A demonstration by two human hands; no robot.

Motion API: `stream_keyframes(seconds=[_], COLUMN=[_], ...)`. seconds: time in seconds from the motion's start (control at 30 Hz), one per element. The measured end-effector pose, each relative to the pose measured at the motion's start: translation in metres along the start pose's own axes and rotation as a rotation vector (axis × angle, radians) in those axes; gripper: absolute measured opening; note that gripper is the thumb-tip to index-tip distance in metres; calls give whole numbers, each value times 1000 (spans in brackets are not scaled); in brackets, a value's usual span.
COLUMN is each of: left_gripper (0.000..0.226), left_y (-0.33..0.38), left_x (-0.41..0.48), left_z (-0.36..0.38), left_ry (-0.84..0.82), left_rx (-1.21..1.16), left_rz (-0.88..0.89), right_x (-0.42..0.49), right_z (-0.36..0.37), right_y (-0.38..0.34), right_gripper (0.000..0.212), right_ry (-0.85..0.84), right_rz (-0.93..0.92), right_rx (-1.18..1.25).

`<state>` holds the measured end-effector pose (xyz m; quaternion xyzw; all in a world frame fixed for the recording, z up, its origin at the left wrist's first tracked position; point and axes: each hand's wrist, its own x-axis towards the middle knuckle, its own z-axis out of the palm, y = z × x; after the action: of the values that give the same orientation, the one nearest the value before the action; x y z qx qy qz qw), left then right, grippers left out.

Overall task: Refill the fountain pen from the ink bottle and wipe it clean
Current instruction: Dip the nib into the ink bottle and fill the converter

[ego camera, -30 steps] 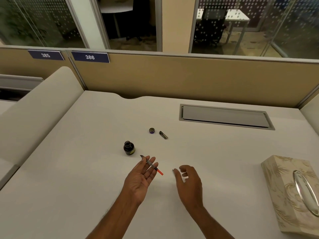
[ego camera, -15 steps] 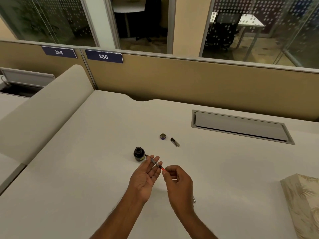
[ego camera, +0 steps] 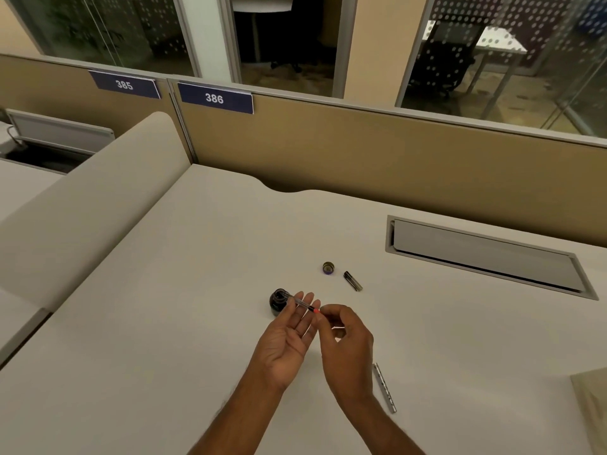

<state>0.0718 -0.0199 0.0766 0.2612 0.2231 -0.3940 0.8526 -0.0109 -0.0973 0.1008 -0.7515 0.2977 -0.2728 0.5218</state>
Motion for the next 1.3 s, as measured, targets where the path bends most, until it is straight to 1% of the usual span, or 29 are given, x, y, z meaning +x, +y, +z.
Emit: stream_keyframes(seconds=[0.17, 0.57, 0.7, 0.9, 1.3], left_gripper=[37, 37, 26, 24, 24], left_y=[1, 3, 5, 8, 9], left_x=[9, 24, 26, 24, 20], left_z=[-5, -12, -11, -6, -3], left_ry=[-12, -14, -23, -10, -50], left_rx=[-60, -164, -204, -233, -419], left_rz=[-31, -33, -38, -25, -41], right_x=[6, 16, 21, 31, 43], right_z=[7, 18, 21, 25, 30], right_y=[0, 2, 2, 0, -10], right_gripper=[18, 19, 21, 20, 15], right_ry=[-26, -80, -95, -110, -239], right_rz=[-39, -107, -137, -156, -203], right_rx=[-14, -91, -125, -136, -231])
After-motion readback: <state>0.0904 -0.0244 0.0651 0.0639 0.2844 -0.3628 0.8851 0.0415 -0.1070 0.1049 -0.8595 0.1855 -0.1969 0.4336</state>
